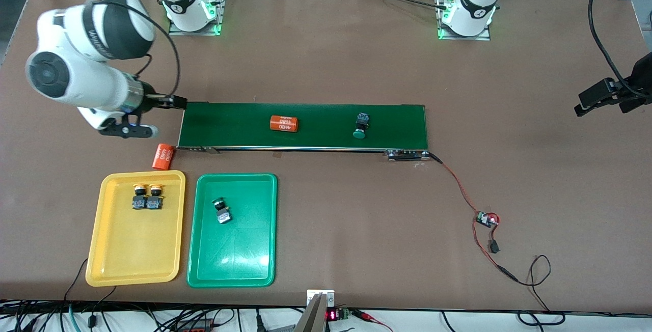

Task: Sort buttons by color to trays

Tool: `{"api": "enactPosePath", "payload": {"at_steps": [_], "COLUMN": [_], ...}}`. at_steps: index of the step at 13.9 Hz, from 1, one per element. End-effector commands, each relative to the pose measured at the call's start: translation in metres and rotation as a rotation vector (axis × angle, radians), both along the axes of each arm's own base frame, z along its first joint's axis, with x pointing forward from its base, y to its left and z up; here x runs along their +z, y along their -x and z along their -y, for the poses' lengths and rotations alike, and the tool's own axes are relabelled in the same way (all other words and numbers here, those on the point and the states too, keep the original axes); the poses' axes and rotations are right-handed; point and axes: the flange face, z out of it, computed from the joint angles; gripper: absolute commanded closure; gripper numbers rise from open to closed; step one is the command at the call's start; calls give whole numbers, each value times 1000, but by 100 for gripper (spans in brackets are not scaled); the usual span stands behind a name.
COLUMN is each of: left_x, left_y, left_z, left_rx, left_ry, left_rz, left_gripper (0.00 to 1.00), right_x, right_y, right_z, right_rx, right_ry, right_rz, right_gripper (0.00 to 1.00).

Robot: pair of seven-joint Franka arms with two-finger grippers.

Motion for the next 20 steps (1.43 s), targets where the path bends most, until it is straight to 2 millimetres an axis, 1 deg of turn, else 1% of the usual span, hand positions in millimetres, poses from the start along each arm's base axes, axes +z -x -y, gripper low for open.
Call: {"api": "enactPosePath", "payload": {"at_steps": [1, 5, 6, 9, 12, 14, 15, 16, 19, 20], "left_x": [5, 7, 8, 12, 14, 12, 11, 10, 10, 11], "left_y": [7, 11, 11, 12, 13, 13, 13, 13, 12, 12], "left_z": [1, 2, 2, 4, 2, -1, -5, -5, -6, -6], "left_rx": [-21, -25, -26, -29, -27, -21, -14, -12, -12, -12], "left_ry": [-7, -8, -7, -9, -8, -8, -8, -8, -8, -8], "left_rz": [-7, -20, -18, -6, -4, -9, -11, -12, -9, -8], "left_gripper": [0, 0, 0, 0, 0, 0, 0, 0, 0, 0], "right_x": [-4, -17, -22, -35, -38, -45, -45, -49, -52, -57], "right_y": [-3, 0, 0, 1, 2, 8, 10, 13, 16, 17], "right_z": [-35, -97, -109, -135, -150, -167, -173, -180, -188, -195], "right_rx": [-49, -67, -71, -102, -117, -141, -160, -165, -185, -186], "right_ry": [4, 2, 0, 0, 0, -13, -15, -10, -6, 0], "right_rz": [28, 114, 128, 155, 164, 145, 146, 143, 136, 131], "right_gripper": [0, 0, 0, 0, 0, 0, 0, 0, 0, 0]}}
